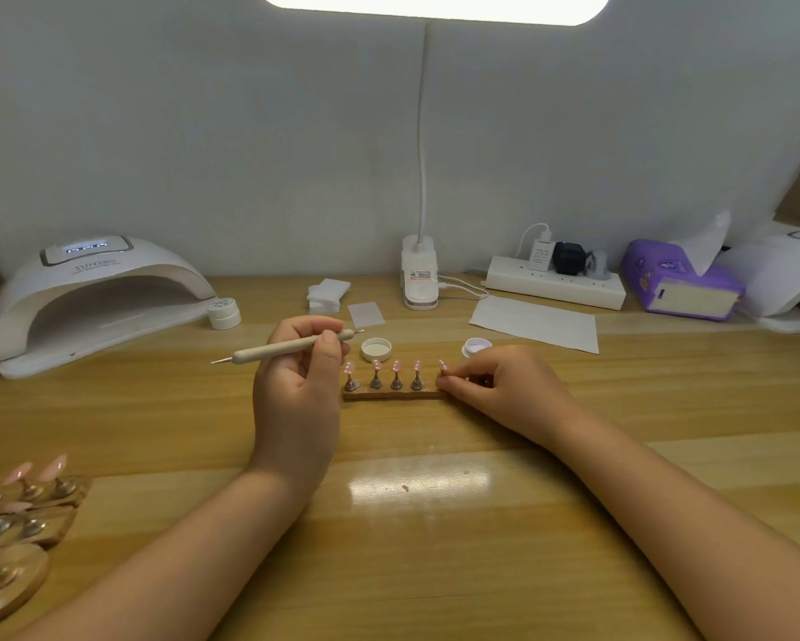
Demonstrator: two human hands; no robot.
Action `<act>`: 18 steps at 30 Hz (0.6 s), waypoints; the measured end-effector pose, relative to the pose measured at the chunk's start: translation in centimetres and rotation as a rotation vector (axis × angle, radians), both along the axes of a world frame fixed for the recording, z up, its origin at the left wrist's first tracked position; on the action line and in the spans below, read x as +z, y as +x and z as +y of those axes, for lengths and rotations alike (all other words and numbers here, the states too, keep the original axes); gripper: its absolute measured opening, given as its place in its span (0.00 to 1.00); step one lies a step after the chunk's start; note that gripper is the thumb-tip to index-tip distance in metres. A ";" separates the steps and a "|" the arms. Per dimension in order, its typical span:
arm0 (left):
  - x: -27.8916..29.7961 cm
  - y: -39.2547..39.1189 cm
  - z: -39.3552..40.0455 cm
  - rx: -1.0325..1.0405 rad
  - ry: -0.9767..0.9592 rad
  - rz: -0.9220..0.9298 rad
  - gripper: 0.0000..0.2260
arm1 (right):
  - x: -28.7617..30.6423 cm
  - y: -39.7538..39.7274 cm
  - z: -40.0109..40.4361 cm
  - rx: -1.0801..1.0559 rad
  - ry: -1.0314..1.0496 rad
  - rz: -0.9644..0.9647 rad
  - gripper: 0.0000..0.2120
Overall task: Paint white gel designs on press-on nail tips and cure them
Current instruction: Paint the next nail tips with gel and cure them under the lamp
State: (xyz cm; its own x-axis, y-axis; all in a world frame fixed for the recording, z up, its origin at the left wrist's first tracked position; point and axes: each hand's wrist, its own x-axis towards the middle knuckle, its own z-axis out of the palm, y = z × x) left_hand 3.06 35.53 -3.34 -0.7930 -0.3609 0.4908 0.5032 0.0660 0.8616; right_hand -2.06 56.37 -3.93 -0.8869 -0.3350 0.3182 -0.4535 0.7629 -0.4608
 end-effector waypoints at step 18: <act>3.6 2.7 1.4 -0.073 -0.229 0.193 0.06 | 3.8 3.0 -3.1 0.174 -0.546 0.166 0.01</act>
